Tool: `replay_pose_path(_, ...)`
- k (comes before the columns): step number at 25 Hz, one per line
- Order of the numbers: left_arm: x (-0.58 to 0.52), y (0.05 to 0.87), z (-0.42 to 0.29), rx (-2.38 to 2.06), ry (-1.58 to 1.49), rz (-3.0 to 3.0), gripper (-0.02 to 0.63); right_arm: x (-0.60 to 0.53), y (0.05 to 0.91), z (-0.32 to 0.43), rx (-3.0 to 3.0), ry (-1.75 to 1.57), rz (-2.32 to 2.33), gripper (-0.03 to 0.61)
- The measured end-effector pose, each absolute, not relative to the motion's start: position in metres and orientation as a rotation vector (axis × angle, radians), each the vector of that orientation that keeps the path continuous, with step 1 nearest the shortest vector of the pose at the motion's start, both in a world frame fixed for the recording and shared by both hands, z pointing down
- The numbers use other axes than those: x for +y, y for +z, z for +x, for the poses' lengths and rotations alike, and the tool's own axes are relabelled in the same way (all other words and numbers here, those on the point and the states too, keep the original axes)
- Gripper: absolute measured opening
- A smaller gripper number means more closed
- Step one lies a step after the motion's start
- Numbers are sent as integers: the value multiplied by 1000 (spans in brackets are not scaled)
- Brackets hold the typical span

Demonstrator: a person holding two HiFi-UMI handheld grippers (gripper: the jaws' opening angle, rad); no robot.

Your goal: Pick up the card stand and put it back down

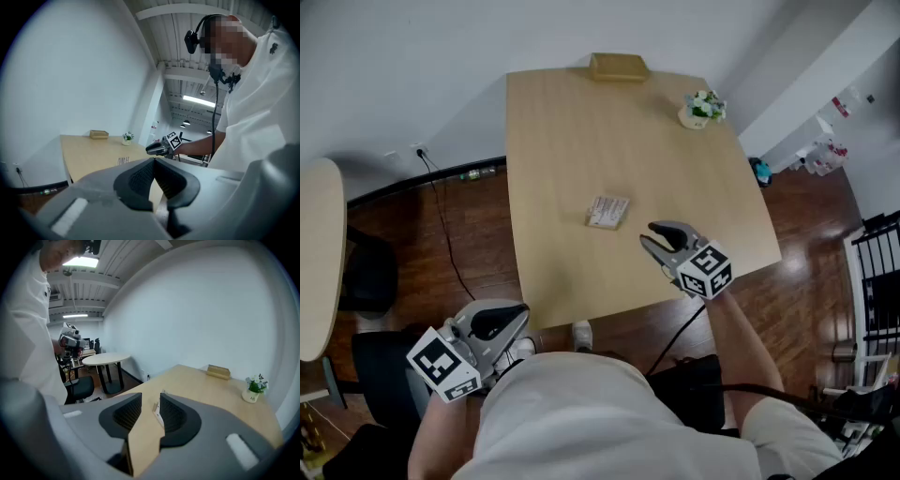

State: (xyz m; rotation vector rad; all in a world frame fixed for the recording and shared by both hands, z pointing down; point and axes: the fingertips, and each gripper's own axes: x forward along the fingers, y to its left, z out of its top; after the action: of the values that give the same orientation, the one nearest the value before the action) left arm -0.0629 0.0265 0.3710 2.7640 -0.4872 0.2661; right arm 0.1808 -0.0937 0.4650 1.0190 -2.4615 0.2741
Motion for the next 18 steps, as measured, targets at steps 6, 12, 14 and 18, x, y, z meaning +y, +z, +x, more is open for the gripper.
replay_pose_path(6,11,367,-48,-596,257,2733,5,-157,491,200,-2456,287,939,129)
replay_pose_path(12,9,373,-46,-703,262,2666,5,-200,523,191,-2492,346,815,138)
replay_pose_path(14,8,375,-46,-730,264,2645,5,-207,531,188,-2500,357,764,141)
replay_pose_path(18,5,378,-49,-772,267,2609,5,-212,546,179,-2514,404,649,144)
